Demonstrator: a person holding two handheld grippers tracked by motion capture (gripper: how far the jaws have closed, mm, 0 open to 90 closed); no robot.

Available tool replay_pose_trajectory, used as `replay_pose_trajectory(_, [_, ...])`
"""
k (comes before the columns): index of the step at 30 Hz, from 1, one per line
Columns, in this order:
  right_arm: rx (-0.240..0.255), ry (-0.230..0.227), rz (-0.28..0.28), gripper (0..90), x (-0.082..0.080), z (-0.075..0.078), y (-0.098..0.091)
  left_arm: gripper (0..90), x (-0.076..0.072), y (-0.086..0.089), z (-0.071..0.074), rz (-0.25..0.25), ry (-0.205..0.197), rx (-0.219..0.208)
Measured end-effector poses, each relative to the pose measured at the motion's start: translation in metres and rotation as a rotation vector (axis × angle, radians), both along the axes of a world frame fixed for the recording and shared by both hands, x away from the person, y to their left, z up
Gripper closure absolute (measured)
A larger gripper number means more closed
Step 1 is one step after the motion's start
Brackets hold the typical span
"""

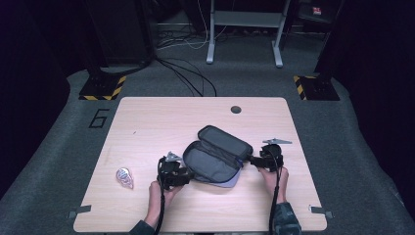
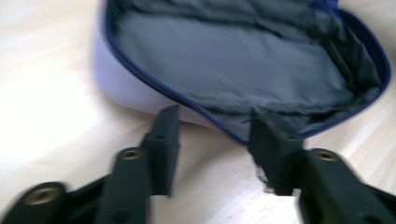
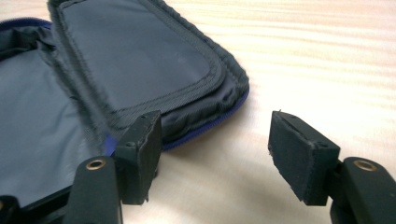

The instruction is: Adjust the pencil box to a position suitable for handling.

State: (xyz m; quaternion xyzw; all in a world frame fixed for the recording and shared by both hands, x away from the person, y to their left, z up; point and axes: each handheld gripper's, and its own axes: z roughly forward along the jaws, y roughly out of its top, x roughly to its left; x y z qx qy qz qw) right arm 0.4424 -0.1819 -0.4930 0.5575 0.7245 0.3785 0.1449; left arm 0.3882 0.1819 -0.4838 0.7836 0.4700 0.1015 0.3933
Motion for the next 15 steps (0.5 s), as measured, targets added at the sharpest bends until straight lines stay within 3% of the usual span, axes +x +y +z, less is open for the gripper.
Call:
replay_pose_trajectory(4, [0.035, -0.004, -0.004, 32.3, -0.018, 0.007, 0.005, 37.2, 0.009, 0.016, 0.011, 0.038, -0.041, -0.004])
replay_pose_trajectory(5, [0.032, -0.010, 0.002, 32.2, -0.023, 0.009, 0.007, 35.2, 0.014, 0.018, 0.012, 0.056, -0.040, -0.024])
replay_pose_trajectory(8, [0.017, -0.031, 0.021, 31.0, -0.035, 0.015, 0.016, 32.1, 0.031, 0.025, 0.012, 0.074, -0.039, -0.016])
replay_pose_trajectory(13, [-0.031, -0.028, 0.057, 29.9, -0.047, 0.022, 0.037, 34.6, 0.057, 0.022, 0.011, 0.073, -0.022, 0.012])
replay_pose_trajectory(15, [-0.022, -0.016, 0.071, 29.1, -0.049, 0.020, 0.044, 38.9, 0.066, 0.019, 0.010, 0.056, -0.018, 0.049])
